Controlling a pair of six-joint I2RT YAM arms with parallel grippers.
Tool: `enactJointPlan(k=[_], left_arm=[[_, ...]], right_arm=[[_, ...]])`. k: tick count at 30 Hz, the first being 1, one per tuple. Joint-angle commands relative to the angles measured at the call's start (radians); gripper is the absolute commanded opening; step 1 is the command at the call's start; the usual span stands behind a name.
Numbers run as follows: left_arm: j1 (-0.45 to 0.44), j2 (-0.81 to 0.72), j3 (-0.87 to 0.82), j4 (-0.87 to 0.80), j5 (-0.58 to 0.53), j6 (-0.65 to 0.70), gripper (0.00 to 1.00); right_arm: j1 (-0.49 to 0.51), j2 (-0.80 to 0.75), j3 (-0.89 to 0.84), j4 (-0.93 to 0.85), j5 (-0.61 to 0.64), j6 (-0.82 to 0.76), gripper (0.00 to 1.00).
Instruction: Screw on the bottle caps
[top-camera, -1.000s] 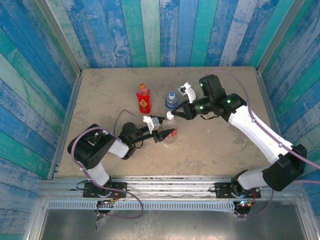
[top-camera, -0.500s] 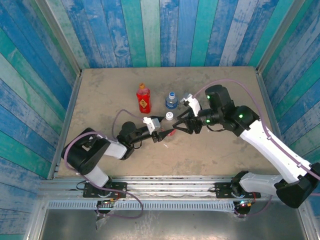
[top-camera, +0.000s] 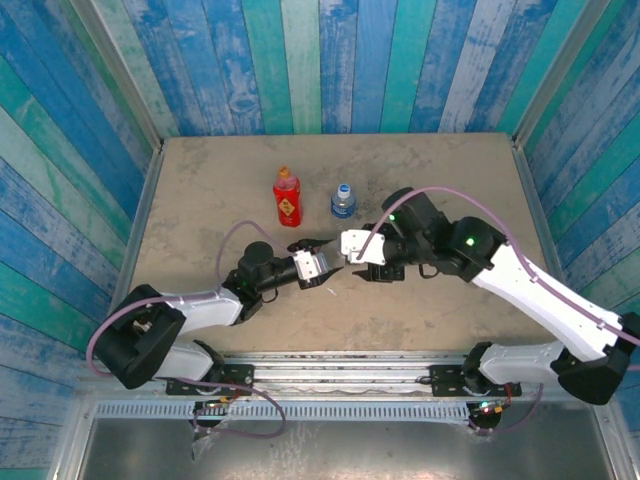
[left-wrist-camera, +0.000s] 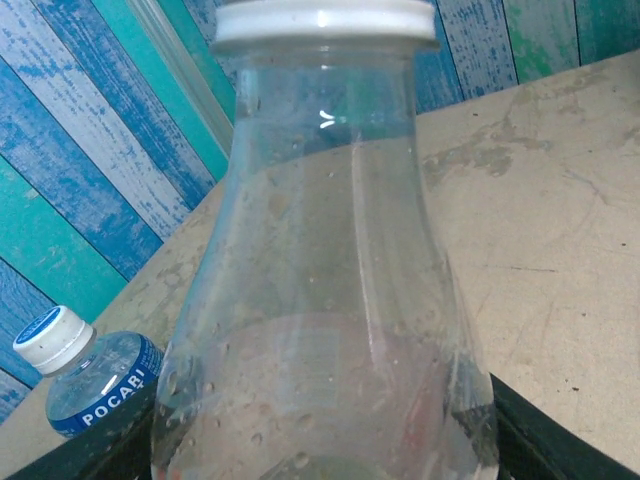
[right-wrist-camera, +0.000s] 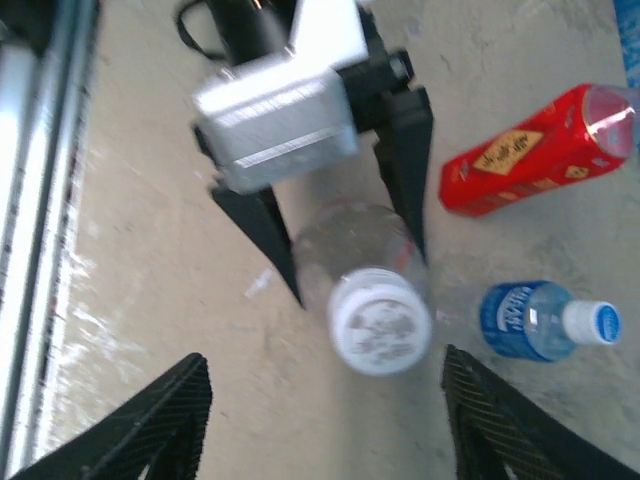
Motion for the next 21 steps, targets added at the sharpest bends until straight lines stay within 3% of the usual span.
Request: enactJointPlan(k=[1,13,16,19,21], left_arm=[[-0.003,-0.021,-0.004,-0.121,0.004,0.036,0.64],[-0.003,-0.019,0.001,-0.131,0.003,0.021,0.63],[-0.003,-0.014,0.007,-0.130,0.002,0.018,0.63],[-0.003,-0.007,0.010,-0.130,0.003,0.010,0.63],[-0.003,-0.001,0.014,-0.131,0.003,0.009,0.63]], right_arm=[[0.005,0.046,0.041,-0.036,0.117,-0.099,0.56],[0.007,0.109,0.068,-0.031,0.086,-0.079,0.32],[0.008,0.098,0.044,-0.014,0.053,-0.063,0.32],[0.009,0.083,0.010,0.024,0.029,-0.043,0.44],[0.009,0.073,-0.010,0.059,0.022,-0.027,0.44]])
